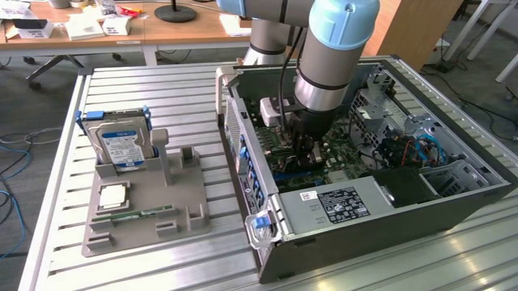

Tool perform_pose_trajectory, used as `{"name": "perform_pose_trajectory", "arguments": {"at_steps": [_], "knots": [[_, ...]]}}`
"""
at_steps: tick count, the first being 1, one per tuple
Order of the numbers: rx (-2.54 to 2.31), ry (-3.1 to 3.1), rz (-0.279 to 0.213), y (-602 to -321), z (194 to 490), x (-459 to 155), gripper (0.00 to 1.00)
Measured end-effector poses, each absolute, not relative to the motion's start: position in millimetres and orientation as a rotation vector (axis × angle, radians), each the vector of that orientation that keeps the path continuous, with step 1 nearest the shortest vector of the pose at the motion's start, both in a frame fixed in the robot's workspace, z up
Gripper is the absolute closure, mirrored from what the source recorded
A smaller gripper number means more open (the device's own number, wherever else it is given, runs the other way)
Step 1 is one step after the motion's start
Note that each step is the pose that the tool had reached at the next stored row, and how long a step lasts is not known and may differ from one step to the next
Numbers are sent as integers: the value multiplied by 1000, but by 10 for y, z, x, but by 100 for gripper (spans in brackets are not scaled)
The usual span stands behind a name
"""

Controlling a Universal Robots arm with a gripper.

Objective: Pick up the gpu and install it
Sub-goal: 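Insert the gpu into the slot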

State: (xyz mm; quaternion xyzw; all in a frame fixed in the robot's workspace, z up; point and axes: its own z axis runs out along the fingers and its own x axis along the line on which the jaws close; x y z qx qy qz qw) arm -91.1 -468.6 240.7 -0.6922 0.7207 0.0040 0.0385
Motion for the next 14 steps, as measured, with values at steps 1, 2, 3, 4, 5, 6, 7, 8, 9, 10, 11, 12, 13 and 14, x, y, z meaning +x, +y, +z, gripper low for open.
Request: {"name": "perform_pose_trajectory", "arguments": {"at_steps": [1, 2, 3, 4, 5, 6, 7, 8, 9, 10, 11, 12, 13, 14], "knots": [[-2123, 2210, 12, -4686, 2407, -911, 74], [-2123, 2210, 12, -4686, 2407, -911, 74], [-2123, 2210, 12, -4686, 2407, -911, 74], [-2123, 2210, 12, -4686, 2408, -911, 74], [-2123, 2210, 12, -4686, 2408, -911, 74], [-2123, 2210, 12, -4686, 2408, -911, 74], [-2123, 2210, 12, -4686, 2408, -911, 74], [-2123, 2211, 12, -4686, 2407, -911, 74], [-2123, 2211, 11, -4686, 2407, -911, 74], [-2123, 2211, 11, -4686, 2406, -911, 74], [-2124, 2211, 10, -4686, 2404, -911, 74], [-2124, 2211, 9, -4686, 2401, -912, 74], [-2124, 2211, 7, -4686, 2399, -912, 74], [-2124, 2211, 7, -4687, 2398, -912, 74]]}}
